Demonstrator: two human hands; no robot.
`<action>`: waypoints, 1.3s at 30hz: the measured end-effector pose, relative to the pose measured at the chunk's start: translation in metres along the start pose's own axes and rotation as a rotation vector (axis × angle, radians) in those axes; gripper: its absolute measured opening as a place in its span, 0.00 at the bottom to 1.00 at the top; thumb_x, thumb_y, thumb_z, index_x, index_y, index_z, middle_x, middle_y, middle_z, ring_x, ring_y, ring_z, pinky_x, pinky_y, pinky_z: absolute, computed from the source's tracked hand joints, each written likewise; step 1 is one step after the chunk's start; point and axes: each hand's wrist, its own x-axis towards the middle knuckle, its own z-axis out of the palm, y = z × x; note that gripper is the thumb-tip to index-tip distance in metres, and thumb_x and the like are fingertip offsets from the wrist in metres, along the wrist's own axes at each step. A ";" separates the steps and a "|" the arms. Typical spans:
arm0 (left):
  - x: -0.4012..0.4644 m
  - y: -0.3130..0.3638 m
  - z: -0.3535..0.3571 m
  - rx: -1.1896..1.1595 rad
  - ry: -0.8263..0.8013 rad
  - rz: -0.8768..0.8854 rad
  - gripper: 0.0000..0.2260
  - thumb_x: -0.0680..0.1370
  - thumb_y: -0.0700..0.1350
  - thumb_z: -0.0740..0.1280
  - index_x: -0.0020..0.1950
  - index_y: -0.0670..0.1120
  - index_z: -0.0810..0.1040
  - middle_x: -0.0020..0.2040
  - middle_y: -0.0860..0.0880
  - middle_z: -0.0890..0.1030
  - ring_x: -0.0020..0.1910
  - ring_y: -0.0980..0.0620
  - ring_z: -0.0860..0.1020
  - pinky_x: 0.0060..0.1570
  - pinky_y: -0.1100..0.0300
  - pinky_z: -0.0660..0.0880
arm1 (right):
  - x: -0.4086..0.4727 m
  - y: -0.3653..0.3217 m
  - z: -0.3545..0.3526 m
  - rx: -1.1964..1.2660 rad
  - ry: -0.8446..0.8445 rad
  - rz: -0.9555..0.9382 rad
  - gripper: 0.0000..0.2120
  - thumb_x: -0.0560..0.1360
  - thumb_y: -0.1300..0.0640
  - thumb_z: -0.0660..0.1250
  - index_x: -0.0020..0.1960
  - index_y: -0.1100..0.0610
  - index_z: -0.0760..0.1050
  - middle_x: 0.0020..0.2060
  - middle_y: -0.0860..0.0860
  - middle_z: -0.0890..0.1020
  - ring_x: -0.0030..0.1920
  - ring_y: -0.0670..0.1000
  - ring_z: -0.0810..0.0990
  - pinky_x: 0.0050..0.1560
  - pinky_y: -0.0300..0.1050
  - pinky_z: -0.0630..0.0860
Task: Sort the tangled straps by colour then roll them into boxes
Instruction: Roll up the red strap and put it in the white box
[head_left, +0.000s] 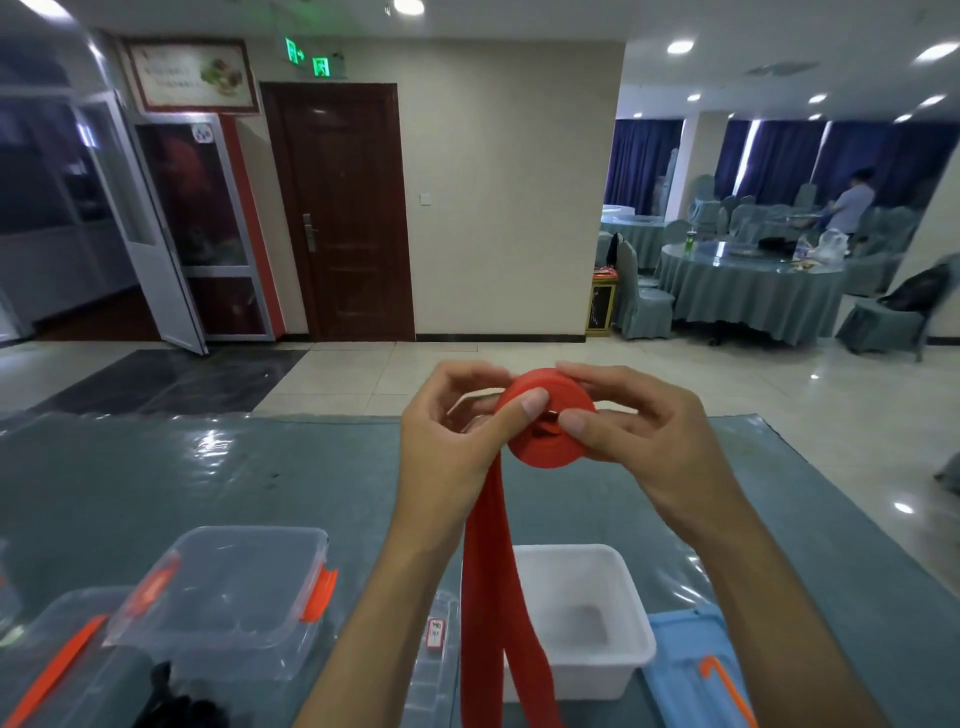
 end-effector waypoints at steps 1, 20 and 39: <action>-0.002 -0.003 0.000 0.002 -0.025 -0.015 0.16 0.72 0.49 0.77 0.56 0.45 0.82 0.51 0.47 0.87 0.54 0.47 0.86 0.54 0.53 0.83 | -0.001 0.000 0.001 -0.003 0.033 -0.027 0.21 0.70 0.57 0.77 0.63 0.53 0.82 0.52 0.51 0.88 0.49 0.54 0.89 0.50 0.46 0.85; -0.019 -0.014 -0.003 0.045 -0.117 -0.030 0.16 0.75 0.45 0.74 0.63 0.49 0.83 0.55 0.52 0.87 0.57 0.53 0.85 0.54 0.64 0.80 | -0.019 0.035 0.001 0.086 0.138 -0.017 0.21 0.68 0.53 0.84 0.55 0.49 0.76 0.54 0.52 0.85 0.57 0.55 0.86 0.57 0.58 0.83; -0.051 -0.026 0.046 0.034 -0.043 -0.135 0.13 0.73 0.43 0.76 0.57 0.48 0.83 0.55 0.45 0.87 0.57 0.45 0.84 0.59 0.49 0.81 | -0.045 0.044 -0.042 0.131 0.076 0.110 0.22 0.68 0.45 0.83 0.52 0.50 0.73 0.52 0.52 0.86 0.55 0.53 0.86 0.57 0.52 0.83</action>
